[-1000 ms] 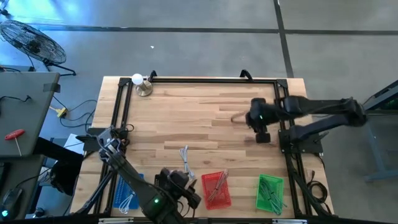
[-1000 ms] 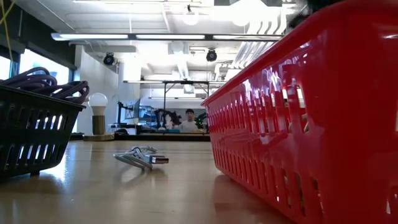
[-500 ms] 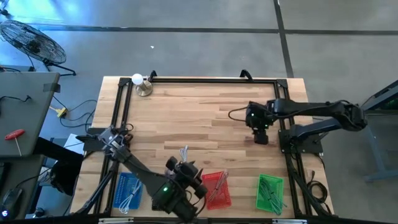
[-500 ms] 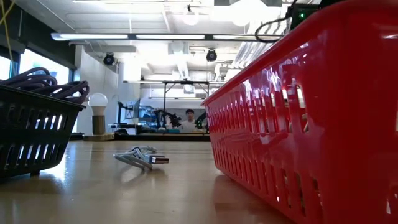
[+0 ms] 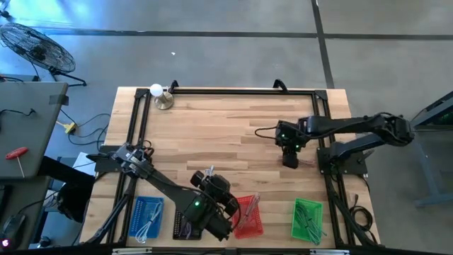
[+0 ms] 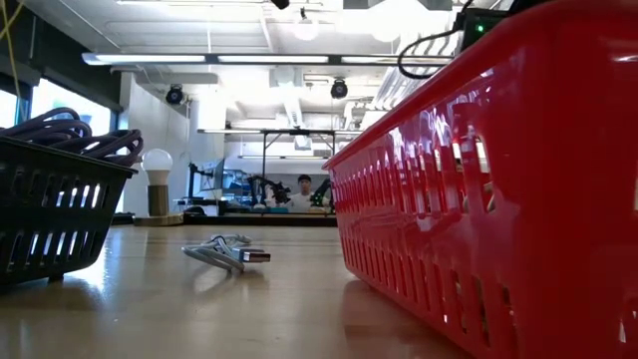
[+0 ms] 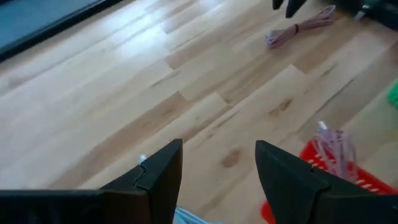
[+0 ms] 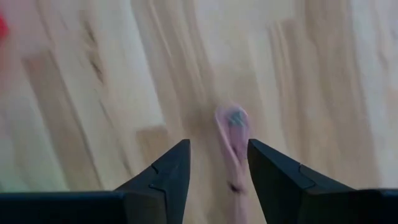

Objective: Pick & Place USB Port
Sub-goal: Put the pink charger cable into the red bin

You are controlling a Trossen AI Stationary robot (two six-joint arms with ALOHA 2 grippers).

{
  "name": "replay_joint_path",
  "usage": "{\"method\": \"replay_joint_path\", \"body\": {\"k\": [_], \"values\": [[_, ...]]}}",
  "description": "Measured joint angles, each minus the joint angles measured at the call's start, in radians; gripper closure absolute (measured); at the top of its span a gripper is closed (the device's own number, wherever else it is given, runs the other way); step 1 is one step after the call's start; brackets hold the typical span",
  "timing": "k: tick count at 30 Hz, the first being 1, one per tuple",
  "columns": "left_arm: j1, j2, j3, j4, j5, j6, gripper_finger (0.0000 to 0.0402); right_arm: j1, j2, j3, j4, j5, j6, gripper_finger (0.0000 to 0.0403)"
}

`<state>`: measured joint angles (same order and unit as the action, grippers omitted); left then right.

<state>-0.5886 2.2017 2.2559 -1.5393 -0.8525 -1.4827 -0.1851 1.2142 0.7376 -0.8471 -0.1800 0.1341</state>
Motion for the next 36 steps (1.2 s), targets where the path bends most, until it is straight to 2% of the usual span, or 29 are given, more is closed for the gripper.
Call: {"method": "replay_joint_path", "body": {"k": [5, 11, 18, 29, 36], "values": [[0.001, 0.0, 0.0, -0.032, 0.001, 0.024, 0.0206, 0.044, 0.073, 0.0, 0.045, 0.009, 0.124, 0.0252], [0.001, 0.0, 0.0, -0.032, -0.007, 0.101, 0.0206, 0.057, 0.19, 0.0, -0.004, 0.13, 0.252, 0.0251], [0.0, 0.0, 0.0, -0.032, -0.024, 0.166, 0.0206, 0.056, 0.261, 0.0, -0.023, 0.218, 0.254, 0.0251], [0.0, 0.0, 0.0, -0.032, 0.011, 0.199, 0.0206, 0.056, 0.266, 0.001, -0.047, 0.222, 0.224, 0.0251], [-0.001, 0.0, 0.0, -0.031, 0.037, 0.196, 0.0206, 0.057, 0.333, 0.001, 0.011, 0.135, 0.224, 0.0251]]}}
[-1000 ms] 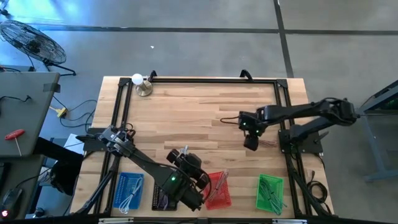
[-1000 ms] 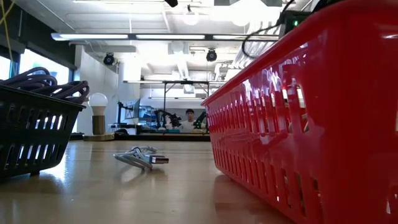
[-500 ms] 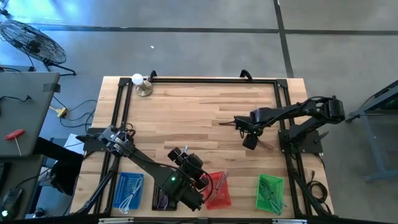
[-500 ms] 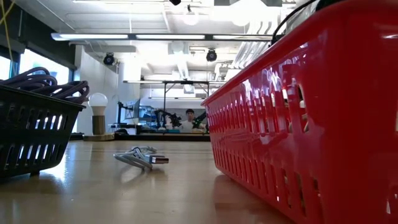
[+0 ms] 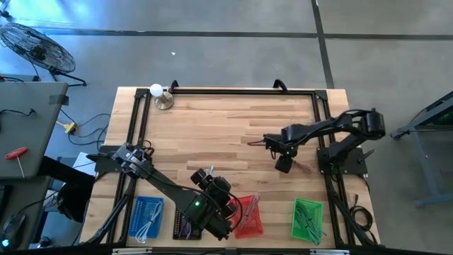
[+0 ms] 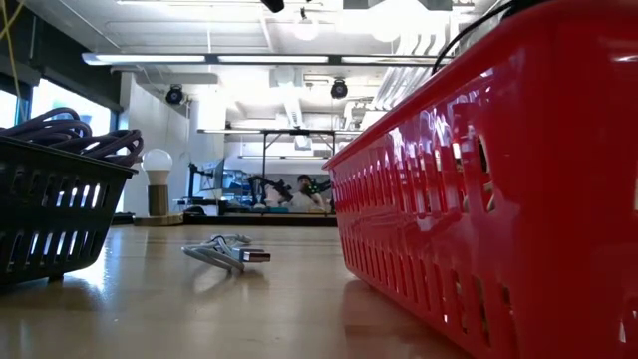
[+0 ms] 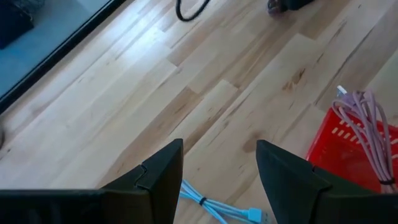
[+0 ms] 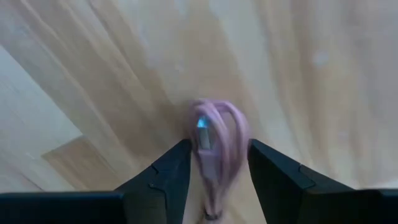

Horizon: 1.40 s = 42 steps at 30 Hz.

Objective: Pick & Place USB Port
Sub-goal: Put the pink charger cable into the red bin

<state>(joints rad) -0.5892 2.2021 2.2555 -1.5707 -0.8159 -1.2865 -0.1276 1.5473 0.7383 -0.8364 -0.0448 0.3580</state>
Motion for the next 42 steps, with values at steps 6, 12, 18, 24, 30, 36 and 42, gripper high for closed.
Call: {"method": "replay_joint_path", "body": {"k": [6, 12, 18, 24, 30, 36, 42], "values": [[0.0, 0.0, 0.0, 0.0, 0.021, -0.001, 0.0206, -0.001, 0.095, 0.013, 0.006, -0.01, -0.025, 0.0254], [0.0, 0.0, 0.0, 0.0, 0.023, -0.001, 0.0206, 0.018, 0.049, 0.011, -0.015, 0.008, -0.051, 0.033], [0.0, 0.0, 0.0, 0.0, 0.021, 0.0, 0.0206, 0.067, -0.049, 0.059, -0.12, 0.019, -0.03, 0.0363], [0.0, 0.0, 0.0, 0.0, 0.026, 0.052, 0.0206, 0.189, -0.138, 0.257, -0.359, 0.051, 0.013, 0.0363], [0.0, 0.0, 0.0, 0.0, 0.17, 0.082, 0.0206, 0.399, -0.222, 0.472, -0.266, 0.133, 0.074, 0.0363], [-0.003, 0.001, 0.0, 0.0, 0.256, 0.082, 0.0206, 0.626, -0.266, 0.525, 0.126, 0.187, 0.078, 0.0363], [-0.008, 0.001, 0.0, 0.002, 0.274, 0.078, 0.0206, 0.776, -0.256, 0.426, 0.56, 0.208, 0.026, 0.0363]]}}
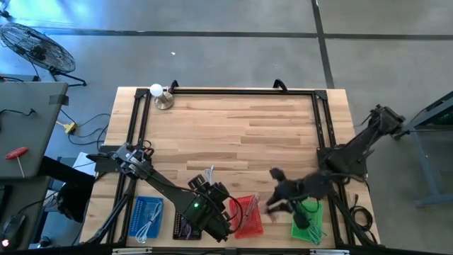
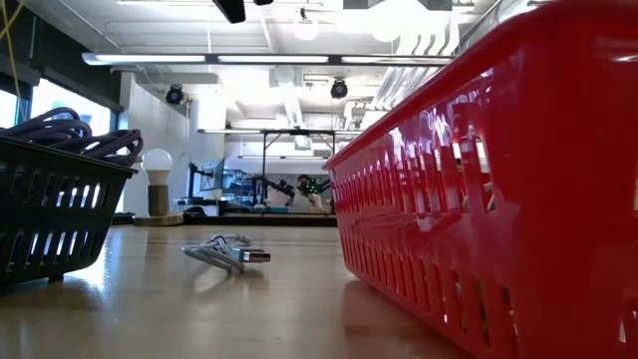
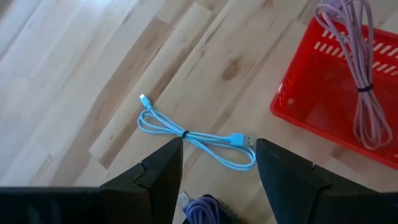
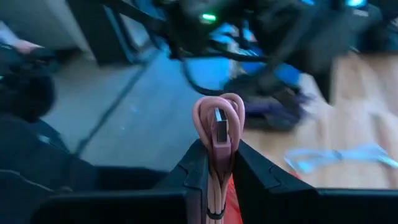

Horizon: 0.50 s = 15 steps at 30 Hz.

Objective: Pick & Place USB Port
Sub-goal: Put the pink charger cable into the red bin

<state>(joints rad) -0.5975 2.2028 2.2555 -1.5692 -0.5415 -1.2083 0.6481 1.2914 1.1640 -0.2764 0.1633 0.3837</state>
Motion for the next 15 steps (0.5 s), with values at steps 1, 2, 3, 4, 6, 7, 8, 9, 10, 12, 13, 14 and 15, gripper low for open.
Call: {"method": "replay_joint_path", "body": {"k": [1, 2, 3, 4, 6, 7, 8, 9, 10, 12, 13, 14, 15], "values": [[0.0, 0.0, 0.0, 0.003, 0.005, 0.0, 0.0206, 0.015, 0.004, -0.032, 0.072, 0.0, -0.012, 0.0363], [0.0, 0.0, 0.0, 0.006, 0.011, 0.0, 0.0206, 0.025, 0.006, -0.065, 0.145, -0.006, -0.033, 0.0363], [0.0, 0.0, 0.0, 0.006, 0.014, 0.0, 0.0206, 0.032, 0.008, -0.103, 0.22, -0.016, -0.054, 0.0363], [0.0, 0.0, 0.0, 0.006, 0.019, 0.0, 0.0206, 0.037, 0.008, -0.144, 0.3, -0.023, -0.066, 0.0363], [0.0, 0.0, 0.0, 0.007, 0.033, 0.0, 0.0206, 0.038, 0.007, -0.23, 0.451, -0.043, -0.081, 0.0363], [0.0, 0.0, 0.0, 0.009, 0.037, 0.0, 0.0206, 0.037, 0.007, -0.274, 0.525, -0.048, -0.093, 0.0363], [0.0, 0.0, 0.0, 0.013, 0.038, 0.0, 0.0206, 0.032, 0.007, -0.313, 0.59, -0.052, -0.098, 0.0363], [0.0, 0.0, 0.0, 0.02, 0.038, 0.0, 0.0206, 0.026, 0.007, -0.351, 0.656, -0.062, -0.101, 0.0363], [0.0, 0.0, 0.0, 0.028, 0.038, 0.0, 0.0206, 0.016, 0.007, -0.386, 0.72, -0.077, -0.102, 0.0363], [0.0, 0.0, 0.0, 0.049, 0.039, -0.001, 0.0206, -0.004, 0.007, -0.449, 0.832, -0.096, -0.099, 0.0363], [0.0, 0.0, 0.0, 0.06, 0.04, -0.001, 0.0206, -0.012, 0.007, -0.477, 0.876, -0.101, -0.092, 0.0363], [0.0, 0.0, 0.0, 0.071, 0.043, -0.001, 0.0206, -0.022, 0.007, -0.503, 0.913, -0.108, -0.081, 0.0363], [0.0, 0.0, 0.0, 0.079, 0.046, -0.001, 0.0206, -0.03, 0.01, -0.523, 0.938, -0.114, -0.073, 0.0363]]}}
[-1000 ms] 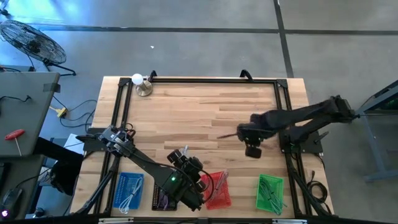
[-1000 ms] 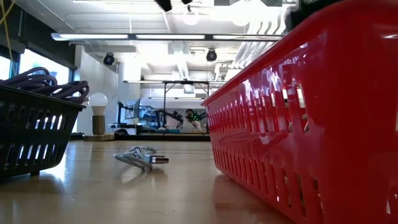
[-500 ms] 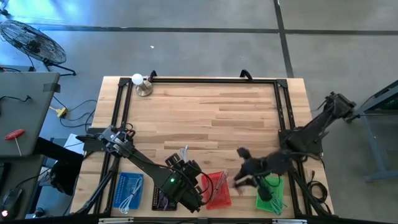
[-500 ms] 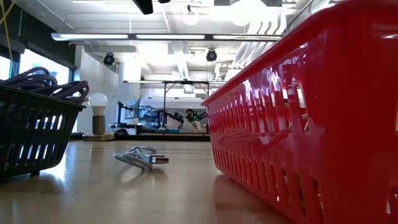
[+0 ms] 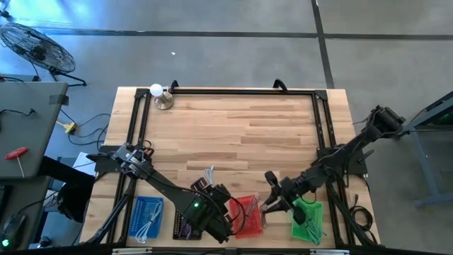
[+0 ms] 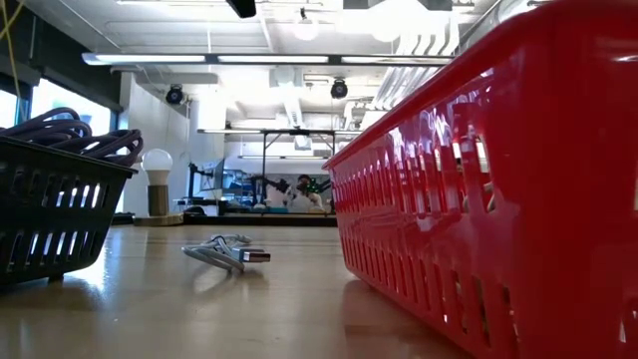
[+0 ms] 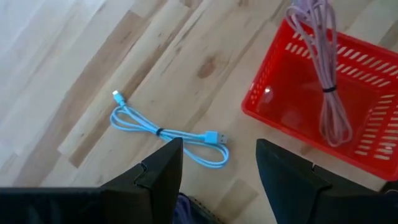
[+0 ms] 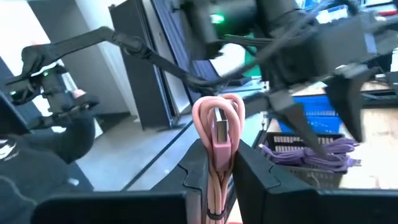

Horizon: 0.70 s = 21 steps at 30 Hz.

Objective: Pick & Place USB Port
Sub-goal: Put the pink charger cable into the red bin

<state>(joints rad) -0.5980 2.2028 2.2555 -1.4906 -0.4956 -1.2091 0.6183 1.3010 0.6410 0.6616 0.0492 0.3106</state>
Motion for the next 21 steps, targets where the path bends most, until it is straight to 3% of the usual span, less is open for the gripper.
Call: {"method": "replay_joint_path", "body": {"k": [4, 10, 21], "values": [[0.0, 0.0, 0.0, 0.007, 0.007, 0.0, 0.0206, -0.023, 0.05, -0.036, 0.088, -0.016, 0.003, 0.0363], [0.0, 0.0, 0.0, 0.008, -0.026, 0.0, 0.0206, -0.054, 0.199, 0.058, 0.097, -0.126, -0.033, 0.0363], [0.0, 0.0, 0.0, 0.01, 0.015, -0.008, 0.0206, -0.054, 0.374, 0.174, 0.043, -0.123, -0.058, 0.0363]]}}
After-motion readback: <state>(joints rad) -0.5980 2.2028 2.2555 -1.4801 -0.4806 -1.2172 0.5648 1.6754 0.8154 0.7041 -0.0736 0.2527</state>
